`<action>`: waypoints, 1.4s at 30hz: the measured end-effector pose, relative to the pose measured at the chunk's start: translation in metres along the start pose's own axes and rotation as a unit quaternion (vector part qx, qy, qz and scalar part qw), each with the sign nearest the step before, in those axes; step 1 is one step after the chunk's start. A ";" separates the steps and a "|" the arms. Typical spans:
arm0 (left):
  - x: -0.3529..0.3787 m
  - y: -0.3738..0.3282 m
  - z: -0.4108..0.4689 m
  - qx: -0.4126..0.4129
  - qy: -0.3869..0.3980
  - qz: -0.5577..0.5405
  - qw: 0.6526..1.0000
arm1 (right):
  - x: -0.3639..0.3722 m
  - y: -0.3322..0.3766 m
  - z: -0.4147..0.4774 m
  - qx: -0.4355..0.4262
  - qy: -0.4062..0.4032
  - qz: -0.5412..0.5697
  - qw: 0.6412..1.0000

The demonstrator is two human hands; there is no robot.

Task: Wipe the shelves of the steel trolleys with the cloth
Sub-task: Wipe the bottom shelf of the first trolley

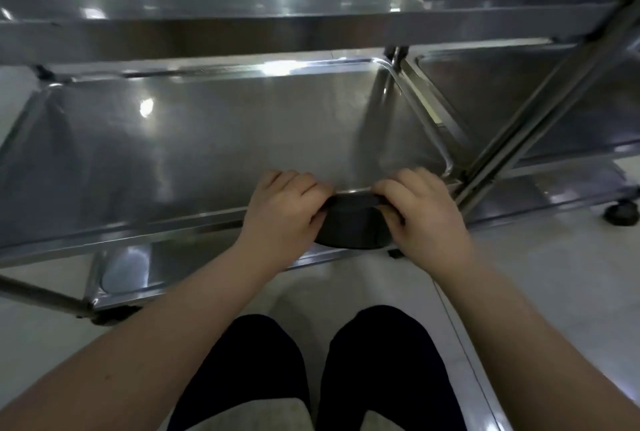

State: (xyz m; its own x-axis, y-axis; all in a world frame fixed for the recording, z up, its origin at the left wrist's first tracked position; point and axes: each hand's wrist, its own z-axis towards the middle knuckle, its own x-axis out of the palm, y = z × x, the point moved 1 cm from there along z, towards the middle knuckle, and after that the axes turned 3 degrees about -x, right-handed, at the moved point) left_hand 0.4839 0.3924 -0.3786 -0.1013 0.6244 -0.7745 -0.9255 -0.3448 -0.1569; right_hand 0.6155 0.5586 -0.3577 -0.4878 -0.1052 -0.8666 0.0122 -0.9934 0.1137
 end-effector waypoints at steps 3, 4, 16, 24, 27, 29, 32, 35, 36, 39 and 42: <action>0.039 -0.010 -0.026 -0.023 0.061 -0.053 0.996 | 0.027 -0.016 -0.036 0.017 0.039 0.039 0.998; 0.054 -0.012 -0.037 -0.033 0.094 -0.066 0.993 | 0.039 -0.022 -0.047 0.030 0.057 0.060 0.996; 0.225 0.028 -0.099 -0.162 0.338 -0.016 0.927 | 0.215 -0.098 -0.113 0.160 0.188 0.143 0.958; 0.289 0.055 -0.040 -0.193 0.108 0.019 0.975 | 0.263 -0.174 -0.054 0.164 -0.012 0.113 0.980; 0.339 0.057 -0.065 -0.128 0.227 0.015 0.965 | 0.306 -0.187 -0.086 0.184 0.048 0.113 0.975; 0.364 0.057 -0.094 -0.069 0.298 0.037 0.951 | 0.331 -0.185 -0.114 0.211 0.111 0.098 0.966; 0.369 0.059 -0.128 -0.085 0.203 -0.043 0.975 | 0.351 -0.178 -0.143 0.230 0.106 0.078 0.964; 0.362 0.089 -0.123 -0.226 0.096 -0.094 0.965 | 0.353 -0.174 -0.132 0.239 0.052 0.076 0.967; 0.363 0.104 -0.119 -0.274 0.112 -0.072 0.952 | 0.355 -0.171 -0.120 0.226 0.050 0.081 0.969; 0.373 0.148 -0.115 -0.335 0.255 0.104 0.901 | 0.377 -0.165 -0.082 0.226 0.171 0.068 0.957; 0.385 0.165 -0.125 -0.333 0.309 0.147 0.879 | 0.411 -0.164 -0.065 0.218 0.311 -0.019 0.925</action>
State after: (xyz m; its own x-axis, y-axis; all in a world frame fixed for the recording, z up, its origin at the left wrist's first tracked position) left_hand 0.3379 0.4880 -0.7789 0.1082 0.0111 -0.9941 -0.4536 -0.8892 -0.0593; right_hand 0.4696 0.6751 -0.7644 0.1167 -0.2097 -0.9708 -0.4133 -0.8991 0.1446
